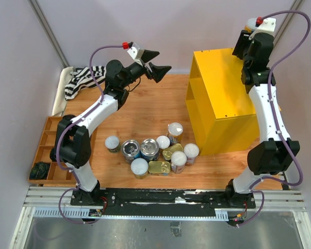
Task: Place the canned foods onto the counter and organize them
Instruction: Place the canned food on the counter.
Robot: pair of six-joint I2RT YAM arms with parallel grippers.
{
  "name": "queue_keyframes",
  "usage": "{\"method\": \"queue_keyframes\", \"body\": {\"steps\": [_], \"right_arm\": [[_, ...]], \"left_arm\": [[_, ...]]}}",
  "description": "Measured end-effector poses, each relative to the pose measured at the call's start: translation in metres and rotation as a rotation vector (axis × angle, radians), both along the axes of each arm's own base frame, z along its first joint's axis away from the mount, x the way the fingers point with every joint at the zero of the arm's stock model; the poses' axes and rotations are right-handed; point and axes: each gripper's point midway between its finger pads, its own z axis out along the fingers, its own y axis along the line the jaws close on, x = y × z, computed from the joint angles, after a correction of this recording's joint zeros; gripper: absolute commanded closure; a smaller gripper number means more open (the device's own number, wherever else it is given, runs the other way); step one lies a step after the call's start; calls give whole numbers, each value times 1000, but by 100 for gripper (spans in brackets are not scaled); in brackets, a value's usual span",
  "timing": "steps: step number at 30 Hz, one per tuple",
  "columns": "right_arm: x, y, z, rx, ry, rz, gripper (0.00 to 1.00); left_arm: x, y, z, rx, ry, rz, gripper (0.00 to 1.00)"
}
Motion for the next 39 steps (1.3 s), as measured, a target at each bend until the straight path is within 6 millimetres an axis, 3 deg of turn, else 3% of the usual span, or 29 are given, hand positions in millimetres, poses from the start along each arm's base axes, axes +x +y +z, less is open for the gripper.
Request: {"method": "queue_keyframes", "body": {"steps": [7, 11, 14, 21, 29, 34, 39], "right_arm": [[4, 1, 0, 0, -1, 7, 55], [5, 2, 0, -1, -1, 10, 18], [4, 3, -4, 1, 13, 16, 0], [-2, 6, -12, 9, 46, 32, 2], [-22, 6, 2, 14, 29, 33, 1], [-55, 6, -1, 34, 44, 32, 1], [-113, 14, 12, 98, 1, 67, 1]], "left_arm": [[0, 0, -1, 3, 0, 1, 0], [1, 0, -2, 8, 0, 3, 0], [1, 0, -3, 13, 4, 4, 0], [-3, 3, -6, 30, 15, 10, 0], [-17, 9, -3, 38, 8, 17, 0], [-32, 16, -4, 41, 11, 18, 0], [-55, 24, -14, 29, 48, 3, 0]]}}
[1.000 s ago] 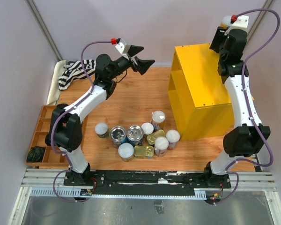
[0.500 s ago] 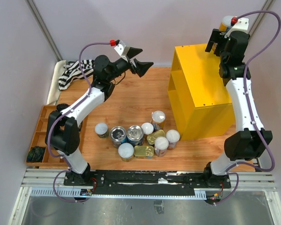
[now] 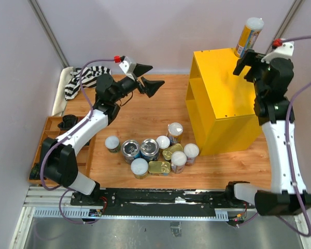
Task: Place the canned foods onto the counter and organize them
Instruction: Place the canned food on the counter, then move the canned food to the center of the board.
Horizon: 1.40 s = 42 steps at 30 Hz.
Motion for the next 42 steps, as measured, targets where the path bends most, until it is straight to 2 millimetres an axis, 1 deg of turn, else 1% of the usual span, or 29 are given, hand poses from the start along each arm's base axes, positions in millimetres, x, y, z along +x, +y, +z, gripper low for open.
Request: {"method": "queue_keyframes", "body": {"steps": [3, 6, 8, 10, 11, 12, 14, 16, 20, 24, 30, 33, 35, 37, 42], "right_arm": [[-36, 7, 9, 46, -51, 30, 1], [-68, 17, 11, 78, -93, 63, 1], [-82, 27, 6, 91, -99, 98, 1], [-93, 38, 0, 102, -99, 136, 1], [-97, 44, -3, 105, -96, 155, 1], [-99, 49, -6, 106, -90, 171, 1], [-101, 57, -14, 106, -69, 197, 2], [-102, 64, -23, 104, -45, 215, 2], [-100, 68, -37, 99, -2, 223, 1], [-101, 68, -37, 99, -2, 223, 1], [-102, 68, -37, 98, -4, 220, 1], [-102, 67, -37, 96, -4, 216, 1], [-102, 66, -38, 92, -3, 210, 1], [-102, 65, -39, 89, 0, 207, 2], [-101, 63, -42, 71, 6, 198, 2]], "left_arm": [[-17, 5, -17, -3, 35, -8, 0], [-39, 6, -44, 24, 71, 0, 0], [-59, -3, -62, 51, 90, -14, 0], [-79, -12, -79, 74, 107, -38, 0], [-89, -14, -89, 84, 119, -46, 0], [-94, -14, -97, 90, 131, -45, 0], [-102, -11, -112, 101, 158, -32, 0], [-105, -9, -122, 108, 177, -12, 0], [-114, -12, -140, 120, 205, -2, 0], [-119, -24, -161, 147, 242, -13, 0], [-117, -42, -202, 198, 329, 22, 0], [-119, -51, -217, 216, 350, 42, 0], [-121, -58, -222, 221, 351, 43, 0], [-121, -64, -223, 216, 348, 45, 0], [-110, -76, -218, 193, 333, 71, 0]]}}
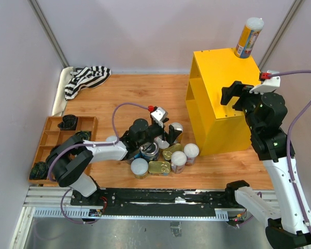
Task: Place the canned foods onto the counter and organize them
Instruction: Move the canned food to the center of the board.
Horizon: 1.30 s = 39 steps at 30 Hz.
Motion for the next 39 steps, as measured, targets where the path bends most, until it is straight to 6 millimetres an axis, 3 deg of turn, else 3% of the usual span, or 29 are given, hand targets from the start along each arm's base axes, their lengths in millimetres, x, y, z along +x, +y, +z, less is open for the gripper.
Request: {"method": "queue_keyframes", "body": {"steps": [4, 10, 15, 19, 29, 36, 39], "right_arm": [[0, -2, 0, -7, -1, -7, 2], [1, -4, -2, -24, 2, -16, 2], [1, -7, -3, -35, 3, -29, 2], [3, -7, -8, -42, 16, -32, 2], [9, -3, -16, -54, 13, -14, 2], [10, 4, -16, -52, -9, 28, 2], [10, 6, -16, -53, -11, 40, 2]], "left_arm": [[6, -7, -3, 0, 2, 9, 0], [6, -11, -24, 25, 42, 5, 1], [4, -13, -32, 43, 57, 0, 8], [4, -15, -34, 83, 37, -20, 24], [21, -4, -34, 123, -22, -147, 34], [35, -7, -32, 152, -89, -315, 31], [39, -13, -32, 174, -113, -390, 25]]}}
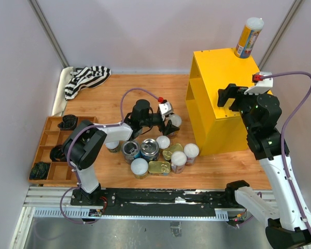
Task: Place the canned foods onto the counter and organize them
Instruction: Move the canned food to the center of the board.
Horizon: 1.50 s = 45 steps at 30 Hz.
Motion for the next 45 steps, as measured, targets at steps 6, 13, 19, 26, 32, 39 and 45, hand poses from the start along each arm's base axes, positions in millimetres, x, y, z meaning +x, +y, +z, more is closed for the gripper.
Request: {"method": "queue_keyframes", "body": {"steps": [6, 13, 19, 26, 32, 39, 45], "right_arm": [[0, 2, 1, -8, -6, 16, 2], [0, 3, 1, -23, -7, 25, 2], [0, 5, 1, -24, -12, 34, 2], [1, 8, 2, -23, -16, 50, 2], [1, 9, -1, -23, -12, 56, 2], [1, 9, -1, -25, -12, 59, 2], [1, 9, -2, -33, -14, 59, 2]], "left_arm": [[12, -4, -1, 69, -71, -33, 2], [25, 8, -8, 113, -109, 9, 0], [26, 28, -31, 144, -65, 105, 0], [37, 48, -43, 161, -42, 248, 0], [48, 69, -41, 115, 19, 356, 0], [67, 88, -32, 47, 83, 505, 0], [31, 82, -16, -34, 62, 372, 0]]}}
